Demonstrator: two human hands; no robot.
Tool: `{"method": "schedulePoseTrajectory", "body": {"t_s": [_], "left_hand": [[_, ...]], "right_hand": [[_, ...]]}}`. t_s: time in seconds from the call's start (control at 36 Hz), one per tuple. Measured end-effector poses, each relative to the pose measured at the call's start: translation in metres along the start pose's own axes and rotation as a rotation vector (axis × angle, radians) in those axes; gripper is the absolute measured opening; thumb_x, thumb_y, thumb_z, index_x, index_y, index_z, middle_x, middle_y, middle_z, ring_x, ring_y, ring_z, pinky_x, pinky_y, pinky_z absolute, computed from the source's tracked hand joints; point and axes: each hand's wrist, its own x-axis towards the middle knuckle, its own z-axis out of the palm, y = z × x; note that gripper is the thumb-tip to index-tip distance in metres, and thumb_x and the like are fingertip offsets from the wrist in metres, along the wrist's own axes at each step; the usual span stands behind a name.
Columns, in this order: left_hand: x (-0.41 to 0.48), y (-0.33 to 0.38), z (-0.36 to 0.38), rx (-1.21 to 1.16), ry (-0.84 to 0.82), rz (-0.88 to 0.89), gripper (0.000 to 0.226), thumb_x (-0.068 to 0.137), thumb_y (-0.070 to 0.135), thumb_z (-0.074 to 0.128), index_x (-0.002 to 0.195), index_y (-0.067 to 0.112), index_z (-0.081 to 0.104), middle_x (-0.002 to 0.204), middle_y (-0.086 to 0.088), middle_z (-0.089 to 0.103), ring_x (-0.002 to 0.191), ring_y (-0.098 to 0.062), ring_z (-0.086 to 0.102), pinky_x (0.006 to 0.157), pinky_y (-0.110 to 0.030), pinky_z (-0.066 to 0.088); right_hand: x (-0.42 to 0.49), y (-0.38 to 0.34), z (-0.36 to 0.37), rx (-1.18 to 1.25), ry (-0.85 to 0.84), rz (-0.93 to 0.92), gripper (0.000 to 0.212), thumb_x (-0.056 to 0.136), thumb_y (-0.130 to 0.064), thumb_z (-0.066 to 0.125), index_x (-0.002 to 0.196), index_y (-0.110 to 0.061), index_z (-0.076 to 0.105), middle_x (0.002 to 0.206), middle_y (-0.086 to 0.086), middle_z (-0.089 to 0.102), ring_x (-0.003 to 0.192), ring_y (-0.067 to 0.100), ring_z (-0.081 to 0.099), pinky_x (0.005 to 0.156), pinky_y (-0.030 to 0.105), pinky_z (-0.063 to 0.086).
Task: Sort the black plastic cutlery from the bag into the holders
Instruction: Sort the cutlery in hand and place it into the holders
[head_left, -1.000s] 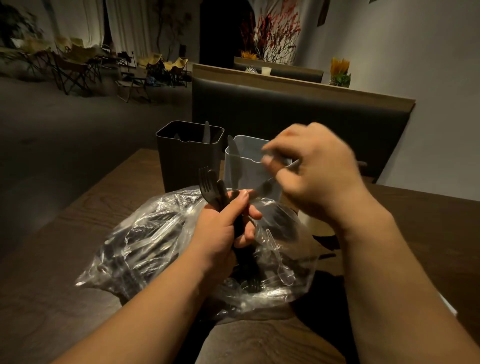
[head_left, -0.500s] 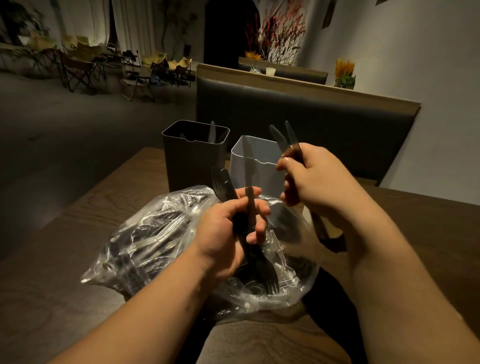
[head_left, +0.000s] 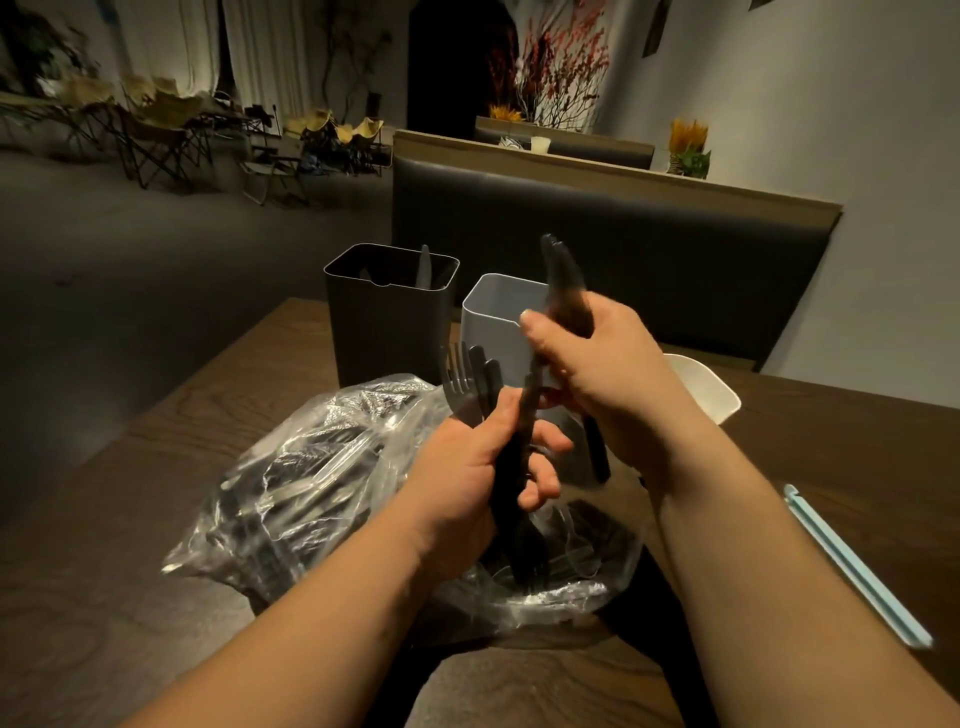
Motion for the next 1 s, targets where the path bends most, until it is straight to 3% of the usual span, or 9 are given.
{"method": "schedulePoseTrajectory", "body": {"t_s": [0.11, 0.22, 0.31, 0.39, 0.47, 0.56, 0.67, 0.72, 1.0], "left_hand": [[0.000, -0.001, 0.000, -0.046, -0.021, 0.016, 0.041, 0.095, 0.039, 0.048, 0.115, 0.011, 0.069, 0.088, -0.012, 0.069, 0.064, -0.019, 0.064, 0.052, -0.023, 0.050], [0.000, -0.002, 0.000, -0.034, -0.034, 0.017, 0.043, 0.092, 0.040, 0.047, 0.120, 0.012, 0.064, 0.087, -0.011, 0.070, 0.066, -0.020, 0.065, 0.052, -0.025, 0.052], [0.001, -0.002, 0.001, -0.043, -0.011, 0.029, 0.042, 0.090, 0.040, 0.049, 0.119, 0.013, 0.064, 0.089, -0.010, 0.071, 0.065, -0.018, 0.063, 0.051, -0.026, 0.052], [0.005, -0.002, -0.002, -0.035, 0.043, 0.035, 0.037, 0.093, 0.039, 0.047, 0.112, 0.013, 0.066, 0.087, -0.007, 0.070, 0.058, -0.015, 0.058, 0.047, -0.024, 0.046], [0.007, -0.003, -0.004, -0.036, 0.094, 0.019, 0.035, 0.099, 0.038, 0.044, 0.112, 0.011, 0.064, 0.082, -0.005, 0.062, 0.049, -0.012, 0.047, 0.044, -0.022, 0.035], [0.007, 0.000, -0.006, -0.069, 0.129, 0.006, 0.033, 0.102, 0.037, 0.044, 0.110, 0.011, 0.062, 0.075, -0.002, 0.057, 0.049, -0.011, 0.041, 0.039, -0.019, 0.032], [0.008, 0.002, -0.006, -0.104, 0.159, 0.002, 0.030, 0.105, 0.035, 0.041, 0.106, 0.012, 0.060, 0.069, 0.000, 0.054, 0.048, -0.009, 0.039, 0.039, -0.018, 0.025], [0.009, 0.002, -0.005, -0.133, 0.190, 0.016, 0.028, 0.105, 0.033, 0.042, 0.104, 0.011, 0.059, 0.067, 0.000, 0.052, 0.046, -0.008, 0.037, 0.038, -0.018, 0.024], [0.014, 0.002, -0.008, -0.177, 0.286, -0.004, 0.025, 0.104, 0.033, 0.046, 0.094, 0.014, 0.058, 0.060, 0.002, 0.048, 0.042, -0.008, 0.036, 0.038, -0.018, 0.020]], "right_hand": [[0.004, 0.001, 0.000, 0.151, 0.106, 0.058, 0.014, 0.105, -0.029, 0.049, 0.105, -0.017, 0.056, 0.072, 0.002, 0.071, 0.060, 0.014, 0.067, 0.052, 0.026, 0.055], [0.005, -0.001, -0.002, 0.286, 0.106, 0.097, 0.025, 0.108, -0.025, 0.040, 0.119, -0.006, 0.053, 0.069, 0.003, 0.072, 0.074, 0.021, 0.075, 0.067, 0.031, 0.062], [0.009, -0.011, -0.012, 0.459, 0.152, 0.036, 0.017, 0.108, -0.019, 0.040, 0.112, -0.017, 0.056, 0.081, 0.003, 0.073, 0.075, 0.022, 0.075, 0.068, 0.034, 0.062], [0.018, -0.022, -0.014, 0.586, 0.271, 0.015, 0.017, 0.106, -0.024, 0.047, 0.110, -0.024, 0.063, 0.073, -0.004, 0.068, 0.059, 0.012, 0.063, 0.060, 0.028, 0.054], [0.035, -0.029, -0.012, 0.689, 0.345, -0.008, 0.021, 0.103, -0.031, 0.052, 0.113, -0.018, 0.066, 0.065, -0.004, 0.057, 0.051, 0.008, 0.048, 0.049, 0.022, 0.040], [0.056, -0.042, -0.010, 0.792, 0.347, -0.044, 0.028, 0.099, -0.039, 0.058, 0.103, -0.011, 0.061, 0.058, -0.004, 0.047, 0.046, 0.008, 0.035, 0.043, 0.022, 0.027], [0.080, -0.057, 0.008, 0.848, 0.217, -0.048, 0.046, 0.097, -0.055, 0.054, 0.067, -0.020, 0.047, 0.055, -0.005, 0.035, 0.047, 0.010, 0.027, 0.044, 0.024, 0.020], [0.090, -0.061, 0.024, 0.851, 0.188, -0.052, 0.052, 0.098, -0.055, 0.051, 0.059, -0.022, 0.043, 0.053, -0.005, 0.032, 0.046, 0.012, 0.025, 0.045, 0.026, 0.020], [0.131, -0.078, 0.075, 0.854, 0.304, 0.037, 0.045, 0.098, -0.050, 0.056, 0.069, -0.016, 0.050, 0.047, -0.004, 0.036, 0.036, 0.010, 0.030, 0.036, 0.023, 0.025]]}}
